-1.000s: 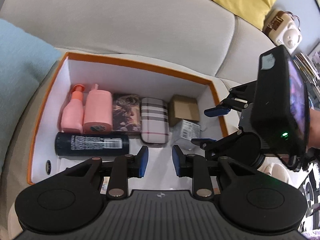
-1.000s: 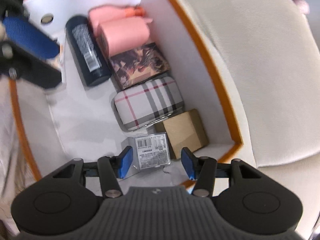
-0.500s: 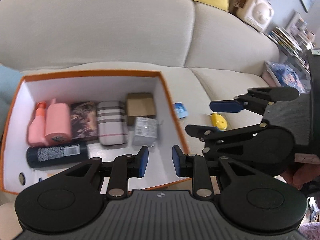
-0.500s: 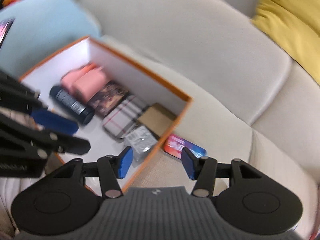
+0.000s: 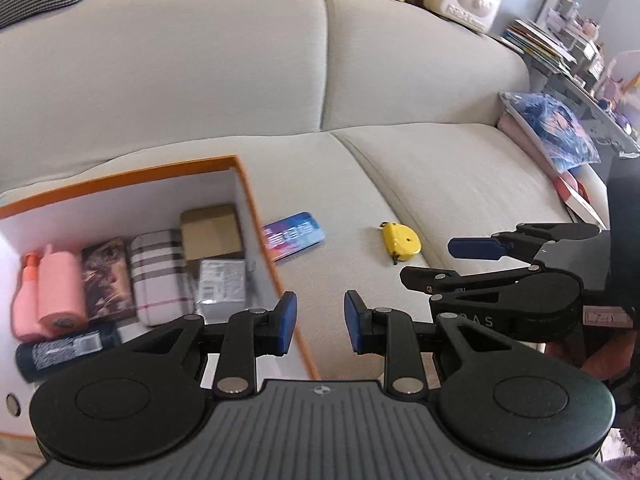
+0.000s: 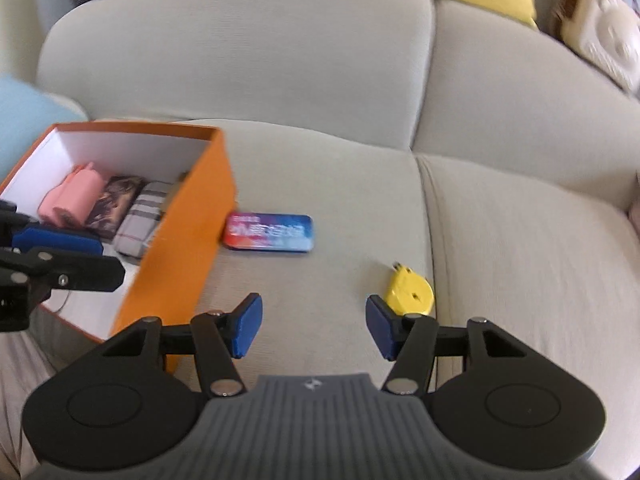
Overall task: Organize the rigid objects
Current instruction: 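Move both tools to the blue tin and yellow tape measure on the sofa, then grasp the blue tin with the left gripper while the right gripper grasps the yellow tape measure, then carry the blue tin and tape measure over the orange box with both grippers, then lower both items into the box beside the spray can and open both grippers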
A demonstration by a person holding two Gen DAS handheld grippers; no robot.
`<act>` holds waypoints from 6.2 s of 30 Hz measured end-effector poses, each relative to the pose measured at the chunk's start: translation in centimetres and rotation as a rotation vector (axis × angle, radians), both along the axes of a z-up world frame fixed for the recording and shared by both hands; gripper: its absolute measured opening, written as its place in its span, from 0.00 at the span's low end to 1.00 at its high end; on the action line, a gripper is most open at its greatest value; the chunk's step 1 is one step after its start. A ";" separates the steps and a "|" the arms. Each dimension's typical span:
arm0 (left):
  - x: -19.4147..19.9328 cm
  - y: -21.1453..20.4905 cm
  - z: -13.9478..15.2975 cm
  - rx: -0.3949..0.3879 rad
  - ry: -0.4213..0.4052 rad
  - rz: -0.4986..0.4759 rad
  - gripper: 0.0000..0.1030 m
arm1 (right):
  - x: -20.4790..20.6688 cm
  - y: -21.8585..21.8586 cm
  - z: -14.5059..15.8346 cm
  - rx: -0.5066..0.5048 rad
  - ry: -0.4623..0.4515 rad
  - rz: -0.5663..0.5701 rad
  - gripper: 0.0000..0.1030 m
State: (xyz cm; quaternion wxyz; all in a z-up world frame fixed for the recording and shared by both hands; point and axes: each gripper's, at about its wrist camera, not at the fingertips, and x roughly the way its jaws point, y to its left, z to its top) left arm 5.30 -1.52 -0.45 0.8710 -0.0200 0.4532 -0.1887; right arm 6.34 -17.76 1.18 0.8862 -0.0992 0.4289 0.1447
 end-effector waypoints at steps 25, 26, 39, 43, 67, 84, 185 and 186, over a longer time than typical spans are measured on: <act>10.9 -9.4 -5.3 0.395 0.052 -0.406 0.60 | 11.9 -9.3 -8.2 0.217 0.252 -0.355 0.59; 11.4 -9.6 -5.7 0.417 0.063 -0.424 0.61 | 12.4 -9.2 -8.6 0.224 0.260 -0.360 0.61; 15.6 -12.1 -11.0 0.650 0.216 -0.607 0.66 | 15.0 -9.6 -12.1 0.253 0.339 -0.400 0.62; 16.1 -12.2 -11.7 0.657 0.249 -0.602 0.66 | 14.8 -9.6 -12.1 0.242 0.319 -0.401 0.56; 17.0 -11.4 -12.0 0.646 0.396 -0.551 0.53 | 15.0 -11.8 -11.6 0.365 0.256 -0.394 0.50; 10.4 -7.4 -2.3 0.278 0.158 -0.212 0.51 | 12.6 -10.3 -10.5 0.319 0.190 -0.373 0.50; 0.4 18.9 -6.5 -0.235 0.403 0.386 0.78 | 3.3 20.8 -9.6 -0.275 0.389 0.321 0.51; 0.7 18.8 -6.6 -0.238 0.401 0.388 0.78 | 3.2 20.8 -9.6 -0.277 0.388 0.319 0.51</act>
